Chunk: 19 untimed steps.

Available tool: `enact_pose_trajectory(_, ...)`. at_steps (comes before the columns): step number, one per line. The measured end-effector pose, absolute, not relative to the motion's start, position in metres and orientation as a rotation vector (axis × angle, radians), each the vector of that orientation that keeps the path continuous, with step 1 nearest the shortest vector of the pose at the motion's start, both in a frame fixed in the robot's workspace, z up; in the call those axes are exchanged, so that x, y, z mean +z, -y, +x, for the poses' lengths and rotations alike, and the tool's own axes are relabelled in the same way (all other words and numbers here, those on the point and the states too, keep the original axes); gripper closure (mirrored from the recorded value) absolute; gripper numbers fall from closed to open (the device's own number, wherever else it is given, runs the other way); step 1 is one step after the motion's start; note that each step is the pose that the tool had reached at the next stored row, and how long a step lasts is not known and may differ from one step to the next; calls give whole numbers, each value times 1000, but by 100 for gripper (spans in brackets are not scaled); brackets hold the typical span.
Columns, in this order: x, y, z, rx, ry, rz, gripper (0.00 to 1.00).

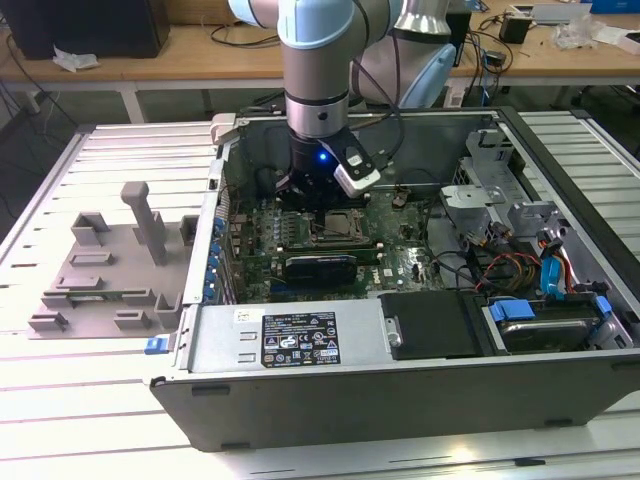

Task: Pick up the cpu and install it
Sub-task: 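Close the cpu cover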

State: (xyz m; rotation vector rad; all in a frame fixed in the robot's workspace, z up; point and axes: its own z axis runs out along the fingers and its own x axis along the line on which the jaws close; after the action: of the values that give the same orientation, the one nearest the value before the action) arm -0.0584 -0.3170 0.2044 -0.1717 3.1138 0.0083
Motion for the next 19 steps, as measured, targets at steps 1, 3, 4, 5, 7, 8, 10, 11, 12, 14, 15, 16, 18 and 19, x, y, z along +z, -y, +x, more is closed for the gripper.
enact_pose_trajectory(1,204,317,-58,8,-3114,-172,89)
enact_pose_trajectory(3,205,317,-58,8,-3114,-171,89)
enact_pose_trajectory(4,205,317,-58,8,-3114,-171,89)
enact_pose_trajectory(5,205,317,-58,8,-3114,-171,89)
enact_pose_trajectory(7,207,317,-58,8,-3114,-171,89)
enact_pose_trajectory(8,209,317,-58,8,-3114,-171,89)
enact_pose_trajectory(10,210,317,-62,8,-3110,-171,89)
enact_pose_trajectory(11,209,317,-65,8,-3109,-171,89)
enact_pose_trajectory(12,209,317,-67,8,-3108,-171,89)
enact_pose_trajectory(14,206,317,-68,8,-3108,-171,89)
enact_pose_trajectory(15,205,317,-68,7,-3108,-171,89)
enact_pose_trajectory(16,203,317,-68,6,-3108,-171,89)
enact_pose_trajectory(18,202,317,-68,7,-3108,-171,89)
enact_pose_trajectory(19,201,317,-68,7,-3108,-171,89)
